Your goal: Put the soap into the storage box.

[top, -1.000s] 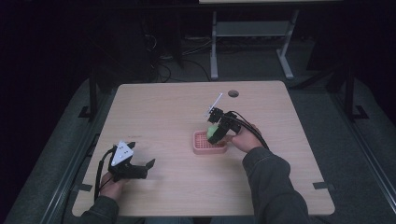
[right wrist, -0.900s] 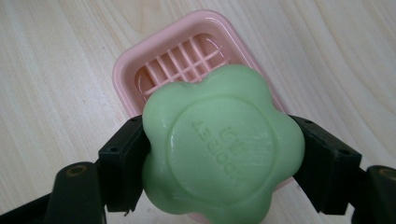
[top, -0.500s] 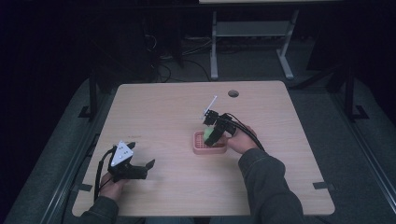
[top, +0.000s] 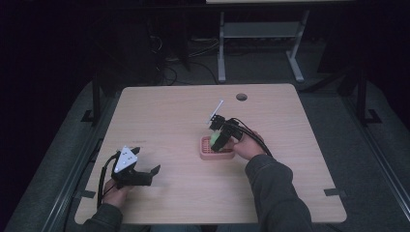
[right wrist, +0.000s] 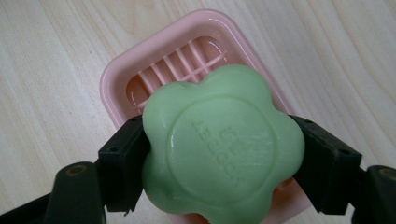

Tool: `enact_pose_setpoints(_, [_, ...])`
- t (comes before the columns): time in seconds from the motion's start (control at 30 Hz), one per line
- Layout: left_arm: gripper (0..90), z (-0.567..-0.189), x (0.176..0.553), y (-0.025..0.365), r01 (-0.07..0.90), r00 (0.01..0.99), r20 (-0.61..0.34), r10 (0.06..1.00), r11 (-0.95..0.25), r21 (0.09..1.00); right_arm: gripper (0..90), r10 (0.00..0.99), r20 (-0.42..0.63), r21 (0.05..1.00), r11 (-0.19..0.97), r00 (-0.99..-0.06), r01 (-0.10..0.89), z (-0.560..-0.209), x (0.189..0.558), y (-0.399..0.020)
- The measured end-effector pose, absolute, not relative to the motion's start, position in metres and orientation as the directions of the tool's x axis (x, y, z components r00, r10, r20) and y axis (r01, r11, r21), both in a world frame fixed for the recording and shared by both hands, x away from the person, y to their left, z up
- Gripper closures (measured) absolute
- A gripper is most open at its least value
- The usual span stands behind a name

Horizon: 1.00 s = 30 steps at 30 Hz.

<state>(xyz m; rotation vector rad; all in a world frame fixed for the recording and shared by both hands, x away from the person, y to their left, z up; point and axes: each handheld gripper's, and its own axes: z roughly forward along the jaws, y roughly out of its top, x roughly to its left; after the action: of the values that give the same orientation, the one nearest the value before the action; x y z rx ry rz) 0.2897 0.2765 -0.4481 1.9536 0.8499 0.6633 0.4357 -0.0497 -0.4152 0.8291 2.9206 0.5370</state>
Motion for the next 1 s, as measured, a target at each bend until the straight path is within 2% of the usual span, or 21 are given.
enact_pose_setpoints(1.0, [0.2,-0.4474,0.2897,0.2778,0.304,0.617,0.112,0.779,-0.367,0.879,25.4,0.514,0.03,0.346,0.799,-0.857,0.491,-0.42,0.435,-0.046])
